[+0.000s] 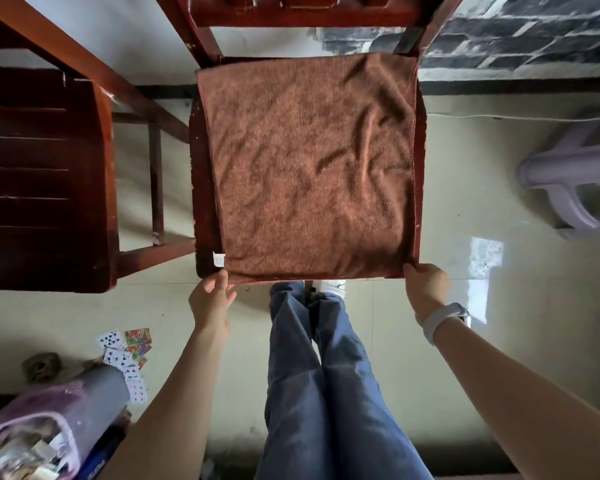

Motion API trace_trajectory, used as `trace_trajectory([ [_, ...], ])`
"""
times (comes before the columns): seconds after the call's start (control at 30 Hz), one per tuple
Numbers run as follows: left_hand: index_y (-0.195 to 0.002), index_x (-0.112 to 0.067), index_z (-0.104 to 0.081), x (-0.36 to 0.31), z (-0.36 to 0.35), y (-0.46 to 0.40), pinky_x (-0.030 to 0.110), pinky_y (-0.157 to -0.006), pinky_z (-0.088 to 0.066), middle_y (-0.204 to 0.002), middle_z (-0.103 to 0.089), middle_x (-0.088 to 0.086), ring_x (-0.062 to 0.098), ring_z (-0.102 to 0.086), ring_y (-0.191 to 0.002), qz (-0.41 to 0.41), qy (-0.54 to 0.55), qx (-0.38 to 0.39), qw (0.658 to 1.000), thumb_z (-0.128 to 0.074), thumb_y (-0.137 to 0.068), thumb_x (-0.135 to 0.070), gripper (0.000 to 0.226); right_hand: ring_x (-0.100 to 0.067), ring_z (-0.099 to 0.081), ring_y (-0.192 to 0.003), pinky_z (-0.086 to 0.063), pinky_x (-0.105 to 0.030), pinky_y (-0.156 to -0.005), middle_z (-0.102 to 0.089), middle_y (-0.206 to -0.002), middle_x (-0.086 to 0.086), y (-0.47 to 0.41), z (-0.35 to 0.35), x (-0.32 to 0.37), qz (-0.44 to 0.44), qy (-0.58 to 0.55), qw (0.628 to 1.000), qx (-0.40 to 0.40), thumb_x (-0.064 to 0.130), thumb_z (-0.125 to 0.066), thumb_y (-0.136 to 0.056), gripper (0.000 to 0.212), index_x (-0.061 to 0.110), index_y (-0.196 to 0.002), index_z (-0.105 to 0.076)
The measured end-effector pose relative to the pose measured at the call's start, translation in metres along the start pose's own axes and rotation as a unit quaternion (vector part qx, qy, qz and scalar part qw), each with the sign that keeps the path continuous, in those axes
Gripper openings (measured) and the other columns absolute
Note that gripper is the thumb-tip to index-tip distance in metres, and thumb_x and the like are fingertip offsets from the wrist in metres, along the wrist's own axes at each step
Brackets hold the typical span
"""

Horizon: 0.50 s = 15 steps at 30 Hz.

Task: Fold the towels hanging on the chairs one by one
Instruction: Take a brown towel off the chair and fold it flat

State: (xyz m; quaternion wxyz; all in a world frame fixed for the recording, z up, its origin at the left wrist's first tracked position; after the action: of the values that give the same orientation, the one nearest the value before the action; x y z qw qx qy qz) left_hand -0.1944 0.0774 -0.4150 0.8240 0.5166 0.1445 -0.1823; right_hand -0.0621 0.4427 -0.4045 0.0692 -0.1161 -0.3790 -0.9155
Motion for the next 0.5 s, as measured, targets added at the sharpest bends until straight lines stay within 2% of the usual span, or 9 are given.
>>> trace_trajectory([
  [0.07,-0.118,0.002,-0.054,0.0006,0.0016,-0.0015,0.029,-0.088,-0.044,-0.125,-0.057,0.016,0.026,-0.057,-0.110,-0.005,-0.015,-0.001,1.000,-0.052,-0.092,-0.017,0.032,-0.030,-0.047,-0.067,-0.037,-0.036,-0.063,-0.054,-0.067,-0.019,0.0015,-0.0015,-0.0010,-0.012,-0.027,1.000,-0.007,0.010,-0.051,-0.086,0.025,-0.010,-0.077,-0.065],
  [0.13,-0.116,0.001,-0.055,0.0019,0.0018,-0.0039,0.030,-0.087,-0.044,-0.124,-0.059,0.017,0.026,-0.059,-0.109,-0.008,-0.031,0.001,0.999,-0.053,-0.092,-0.019,0.031,-0.028,-0.045,-0.065,-0.037,-0.035,-0.062,-0.056,-0.066,-0.024,0.0034,-0.0033,0.0002,-0.004,-0.052,0.999,-0.012,0.010,-0.054,-0.084,0.025,-0.011,-0.078,-0.066],
  [0.23,-0.113,0.002,-0.056,0.0014,0.0013,-0.0061,0.030,-0.085,-0.045,-0.121,-0.060,0.020,0.025,-0.060,-0.103,-0.010,-0.040,0.003,0.999,-0.053,-0.092,-0.018,0.029,-0.035,-0.045,-0.063,-0.034,-0.029,-0.059,-0.060,-0.070,-0.028,0.0076,-0.0069,0.0037,0.010,-0.077,0.997,0.001,0.008,-0.059,-0.082,0.021,-0.011,-0.080,-0.067],
  [0.27,-0.113,0.003,-0.056,0.0009,0.0012,-0.0069,0.029,-0.085,-0.045,-0.119,-0.061,0.020,0.025,-0.060,-0.102,-0.012,-0.040,0.001,0.999,-0.053,-0.092,-0.018,0.029,-0.035,-0.046,-0.063,-0.035,-0.028,-0.057,-0.060,-0.070,-0.026,0.0075,-0.0076,0.0028,0.002,-0.088,0.996,0.005,0.008,-0.059,-0.083,0.021,-0.011,-0.083,-0.067],
  [0.33,-0.112,0.004,-0.056,-0.0014,0.0013,-0.0075,0.029,-0.084,-0.045,-0.118,-0.061,0.021,0.027,-0.061,-0.104,-0.016,-0.041,-0.007,0.999,-0.053,-0.092,-0.018,0.030,-0.027,-0.045,-0.061,-0.036,-0.024,-0.052,-0.057,-0.066,-0.015,0.0063,-0.0075,0.0006,-0.017,-0.115,0.993,0.013,0.009,-0.058,-0.084,0.019,-0.008,-0.086,-0.067],
  [0.4,-0.113,0.003,-0.056,-0.0023,0.0008,-0.0083,0.029,-0.085,-0.045,-0.118,-0.061,0.021,0.027,-0.061,-0.103,-0.017,-0.039,-0.006,0.999,-0.053,-0.092,-0.018,0.030,-0.022,-0.048,-0.066,-0.041,-0.024,-0.060,-0.058,-0.069,-0.014,0.0055,-0.0054,-0.0017,-0.028,-0.140,0.990,0.008,0.008,-0.059,-0.084,0.019,-0.008,-0.087,-0.067],
  [0.43,-0.114,0.003,-0.056,-0.0018,0.0003,-0.0087,0.029,-0.085,-0.046,-0.119,-0.060,0.020,0.027,-0.061,-0.102,-0.014,-0.037,-0.002,0.999,-0.053,-0.092,-0.019,0.031,-0.022,-0.050,-0.070,-0.044,-0.030,-0.065,-0.060,-0.072,-0.017,0.0052,-0.0041,-0.0035,-0.032,-0.153,0.988,0.004,0.007,-0.059,-0.083,0.019,-0.009,-0.088,-0.067],
  [0.5,-0.115,0.001,-0.056,-0.0004,0.0004,-0.0099,0.029,-0.086,-0.046,-0.120,-0.060,0.019,0.026,-0.060,-0.102,-0.006,-0.035,0.004,0.999,-0.053,-0.092,-0.019,0.031,-0.022,-0.051,-0.072,-0.044,-0.034,-0.068,-0.060,-0.074,-0.018,0.0056,-0.0047,-0.0049,-0.038,-0.165,0.986,0.009,0.006,-0.060,-0.082,0.017,-0.009,-0.084,-0.067],
])
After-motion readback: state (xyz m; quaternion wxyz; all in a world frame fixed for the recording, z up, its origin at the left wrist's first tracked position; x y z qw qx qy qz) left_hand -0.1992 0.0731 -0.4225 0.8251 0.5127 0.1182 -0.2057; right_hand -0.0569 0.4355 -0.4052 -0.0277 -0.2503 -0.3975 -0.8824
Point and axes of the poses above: each hand's wrist, its own y-axis away from the middle knuckle, its own z-axis out of the back of the hand, x = y × z, the point moved 9 cm from there along -y, towards the middle knuckle
